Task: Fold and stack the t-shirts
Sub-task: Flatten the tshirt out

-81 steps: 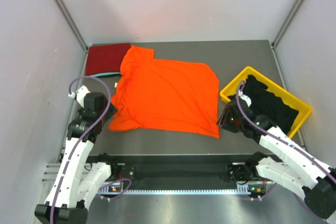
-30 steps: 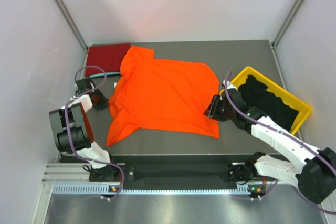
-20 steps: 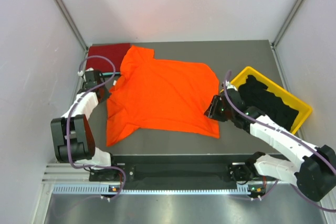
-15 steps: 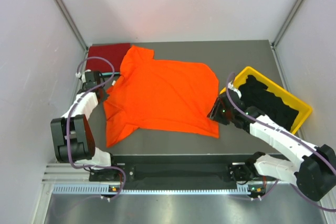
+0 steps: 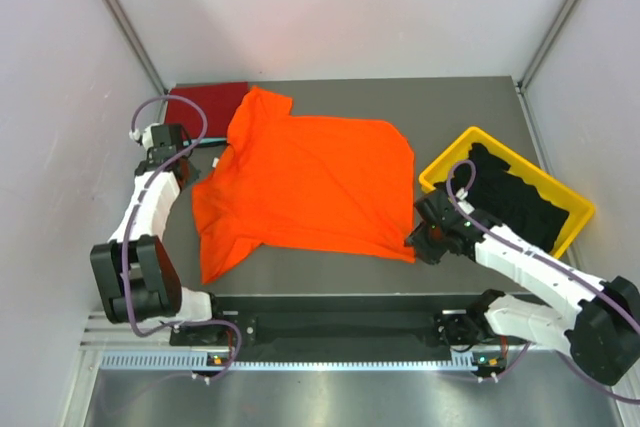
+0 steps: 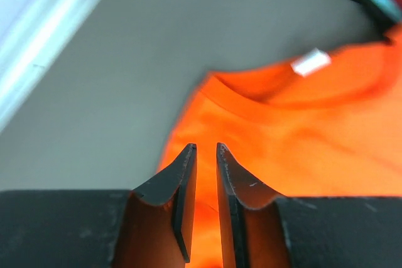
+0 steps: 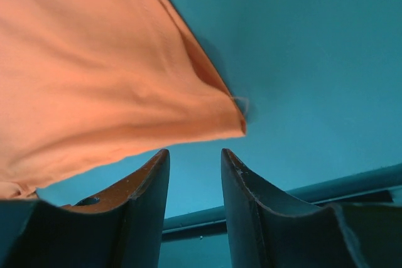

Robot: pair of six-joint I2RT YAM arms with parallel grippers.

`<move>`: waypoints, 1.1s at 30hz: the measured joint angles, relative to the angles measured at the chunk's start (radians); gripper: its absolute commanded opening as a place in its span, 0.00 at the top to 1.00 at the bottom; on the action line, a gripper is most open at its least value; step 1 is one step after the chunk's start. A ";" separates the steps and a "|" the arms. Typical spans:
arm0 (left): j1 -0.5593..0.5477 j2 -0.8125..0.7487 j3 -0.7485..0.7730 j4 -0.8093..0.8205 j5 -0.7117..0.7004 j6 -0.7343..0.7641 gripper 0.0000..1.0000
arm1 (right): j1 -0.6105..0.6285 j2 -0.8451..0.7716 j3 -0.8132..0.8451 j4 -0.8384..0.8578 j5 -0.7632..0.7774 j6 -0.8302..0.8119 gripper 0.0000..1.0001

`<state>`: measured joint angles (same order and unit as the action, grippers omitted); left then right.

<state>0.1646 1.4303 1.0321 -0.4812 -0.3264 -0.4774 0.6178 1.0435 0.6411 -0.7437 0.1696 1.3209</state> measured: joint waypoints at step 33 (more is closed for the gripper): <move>-0.074 -0.417 -0.251 -0.396 0.037 -0.716 0.64 | 0.120 0.120 -0.045 0.035 0.046 0.224 0.61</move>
<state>0.0906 1.0134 0.7811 -0.8768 -0.2893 -1.1934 0.7380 1.1637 0.5961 -0.7090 0.2153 1.5448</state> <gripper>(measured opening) 0.320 0.384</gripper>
